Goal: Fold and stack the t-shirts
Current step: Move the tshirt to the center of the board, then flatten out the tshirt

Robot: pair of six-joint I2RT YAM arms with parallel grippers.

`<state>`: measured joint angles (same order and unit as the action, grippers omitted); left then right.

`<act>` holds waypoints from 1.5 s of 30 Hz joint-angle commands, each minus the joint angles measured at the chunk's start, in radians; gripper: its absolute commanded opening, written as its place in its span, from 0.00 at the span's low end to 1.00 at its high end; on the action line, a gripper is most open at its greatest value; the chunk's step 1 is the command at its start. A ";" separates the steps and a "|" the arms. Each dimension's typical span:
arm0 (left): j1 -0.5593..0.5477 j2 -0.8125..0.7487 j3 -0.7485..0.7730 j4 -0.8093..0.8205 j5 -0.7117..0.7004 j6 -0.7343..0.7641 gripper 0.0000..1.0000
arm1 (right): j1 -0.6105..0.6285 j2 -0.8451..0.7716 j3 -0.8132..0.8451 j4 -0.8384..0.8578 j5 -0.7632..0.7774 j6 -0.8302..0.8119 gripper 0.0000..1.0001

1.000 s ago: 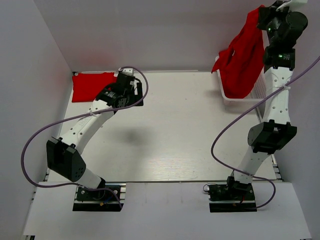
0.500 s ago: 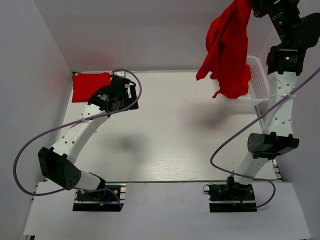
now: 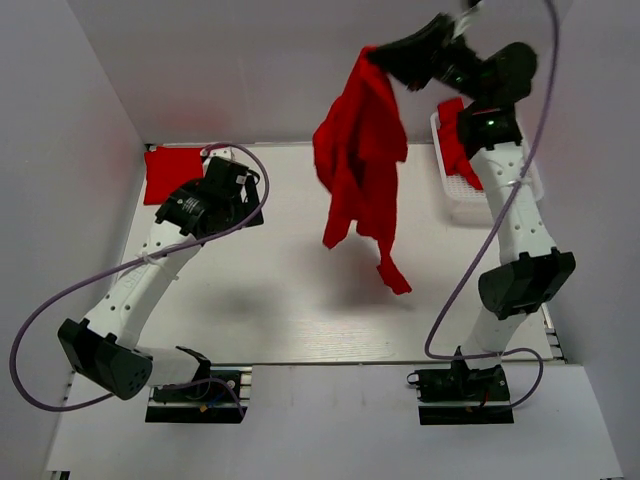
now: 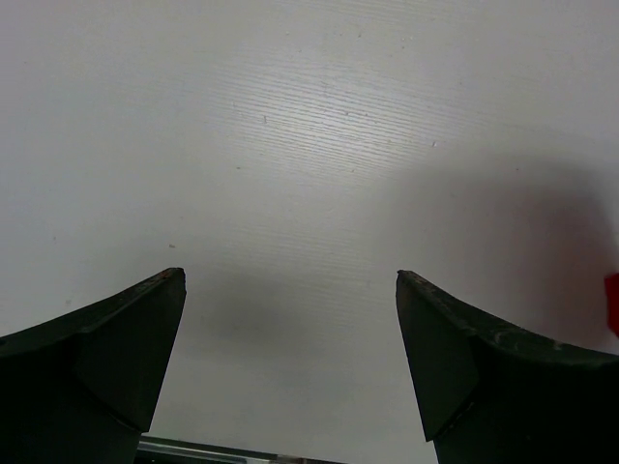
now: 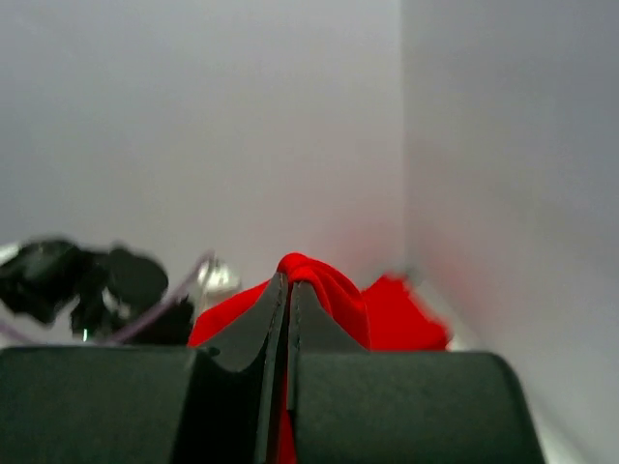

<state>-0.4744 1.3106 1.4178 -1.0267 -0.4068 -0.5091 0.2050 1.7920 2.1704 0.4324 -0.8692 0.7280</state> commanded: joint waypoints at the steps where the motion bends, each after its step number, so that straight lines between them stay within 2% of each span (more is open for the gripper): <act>1: 0.003 -0.056 0.009 -0.038 -0.035 -0.026 1.00 | 0.060 -0.037 -0.203 0.017 -0.117 -0.070 0.00; 2: 0.003 -0.056 -0.005 -0.038 -0.035 -0.026 1.00 | 0.079 -0.048 -0.378 0.016 -0.105 -0.116 0.00; 4: 0.003 -0.066 -0.020 -0.038 -0.023 -0.026 1.00 | 0.117 -0.103 -0.508 0.019 -0.054 -0.228 0.00; 5: 0.003 -0.066 -0.031 -0.038 -0.014 -0.026 1.00 | 0.128 -0.115 -0.691 0.017 -0.041 -0.275 0.00; 7: 0.003 -0.067 -0.040 -0.038 -0.013 -0.026 1.00 | 0.169 -0.132 -0.797 0.016 0.002 -0.352 0.00; 8: 0.003 -0.057 -0.049 -0.047 -0.013 -0.026 1.00 | 0.178 -0.129 -0.920 -0.018 0.007 -0.386 0.00; 13: 0.003 -0.019 -0.049 -0.047 -0.003 -0.026 1.00 | 0.238 -0.080 -1.125 -0.098 0.090 -0.509 0.00; 18: 0.003 0.025 -0.068 -0.047 0.039 -0.017 1.00 | 0.281 -0.030 -1.146 -0.275 0.194 -0.628 0.00; 19: 0.003 0.026 -0.068 -0.035 0.052 -0.017 1.00 | 0.284 -0.023 -1.123 -0.294 0.225 -0.653 0.18; 21: 0.003 0.048 -0.077 -0.035 0.062 -0.017 1.00 | 0.292 -0.020 -1.095 -0.349 0.257 -0.676 0.35; 22: 0.003 0.049 -0.086 -0.026 0.074 -0.017 1.00 | 0.292 -0.022 -1.072 -0.381 0.300 -0.690 0.57; 23: 0.003 0.058 -0.086 -0.026 0.074 -0.017 1.00 | 0.293 -0.028 -1.049 -0.418 0.320 -0.690 0.71; 24: 0.003 0.067 -0.095 -0.026 0.089 -0.017 1.00 | 0.295 -0.037 -1.038 -0.431 0.337 -0.703 0.90; 26: 0.003 0.067 -0.106 -0.016 0.115 -0.017 1.00 | 0.294 -0.078 -1.009 -0.509 0.386 -0.705 0.90; 29: 0.003 0.076 -0.118 -0.016 0.126 -0.026 1.00 | 0.295 -0.130 -1.027 -0.529 0.433 -0.708 0.90; 30: 0.003 0.076 -0.131 -0.016 0.135 -0.026 1.00 | 0.294 -0.197 -1.034 -0.529 0.443 -0.708 0.90; 37: 0.003 0.038 -0.232 0.017 0.166 -0.080 1.00 | 0.289 -0.467 -1.143 -0.563 0.649 -0.661 0.90; 39: 0.003 0.029 -0.256 0.017 0.166 -0.101 1.00 | 0.287 -0.502 -1.187 -0.569 0.689 -0.659 0.90; 41: 0.003 0.018 -0.304 0.036 0.166 -0.111 1.00 | 0.287 -0.569 -1.219 -0.581 0.707 -0.644 0.90; 45: 0.003 0.018 -0.315 0.045 0.175 -0.120 1.00 | 0.286 -0.577 -1.218 -0.589 0.693 -0.638 0.90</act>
<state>-0.4740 1.3735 1.1088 -1.0145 -0.2451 -0.6037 0.4938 1.2217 0.9558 -0.1360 -0.2085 0.0761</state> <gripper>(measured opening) 0.997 0.904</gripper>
